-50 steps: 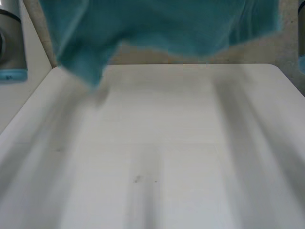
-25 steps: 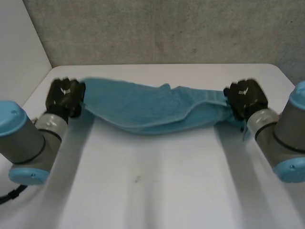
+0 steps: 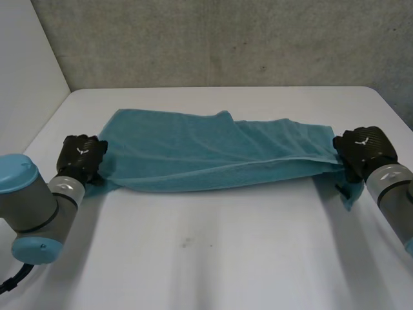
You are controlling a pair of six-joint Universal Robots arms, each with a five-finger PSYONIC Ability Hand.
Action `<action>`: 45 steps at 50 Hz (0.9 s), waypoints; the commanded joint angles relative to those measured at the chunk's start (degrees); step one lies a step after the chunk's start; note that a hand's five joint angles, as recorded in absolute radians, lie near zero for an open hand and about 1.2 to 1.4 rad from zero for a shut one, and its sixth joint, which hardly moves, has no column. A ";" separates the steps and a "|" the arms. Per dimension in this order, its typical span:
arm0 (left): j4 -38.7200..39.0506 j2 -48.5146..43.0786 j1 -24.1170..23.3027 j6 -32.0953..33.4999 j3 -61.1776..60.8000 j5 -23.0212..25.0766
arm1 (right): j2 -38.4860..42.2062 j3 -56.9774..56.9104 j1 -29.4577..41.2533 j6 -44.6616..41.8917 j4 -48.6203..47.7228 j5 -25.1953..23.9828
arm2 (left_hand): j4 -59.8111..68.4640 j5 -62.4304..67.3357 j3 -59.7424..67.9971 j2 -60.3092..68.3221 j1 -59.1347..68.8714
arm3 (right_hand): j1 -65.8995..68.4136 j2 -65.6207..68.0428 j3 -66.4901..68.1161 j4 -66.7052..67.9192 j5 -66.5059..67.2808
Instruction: Fold the laundry
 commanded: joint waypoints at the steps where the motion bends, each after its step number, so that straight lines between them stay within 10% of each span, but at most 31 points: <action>1: -0.44 0.37 1.29 3.20 -0.49 -0.08 | 0.30 0.02 -1.36 0.00 -0.03 -1.04 | 4.58 4.97 4.02 4.20 4.51 | 23.68 12.32 11.73 11.70 12.98; 11: -0.89 1.34 1.73 3.12 -2.95 0.45 | 0.30 0.11 -1.36 0.18 -0.03 -0.86 | 46.87 47.26 46.30 46.49 46.79 | 23.68 12.32 11.73 11.70 12.98; 21: -1.50 7.13 1.73 2.86 -5.50 0.63 | 0.30 0.37 -1.36 0.26 -0.03 -0.69 | 46.95 47.34 46.39 46.57 46.88 | 23.68 12.32 11.73 11.70 12.98; 33: -16.42 11.71 5.85 2.68 -3.75 5.44 | 0.91 0.11 -1.44 2.81 0.06 -0.51 | -18.76 -18.37 -19.33 -19.14 -18.84 | 23.68 12.32 11.73 11.70 12.98; 45: -19.87 6.00 10.52 3.29 -0.84 13.72 | 0.91 0.55 -1.44 3.52 -0.03 -0.78 | -3.32 -2.93 -3.88 -3.70 -3.39 | 23.68 12.32 11.73 11.70 12.98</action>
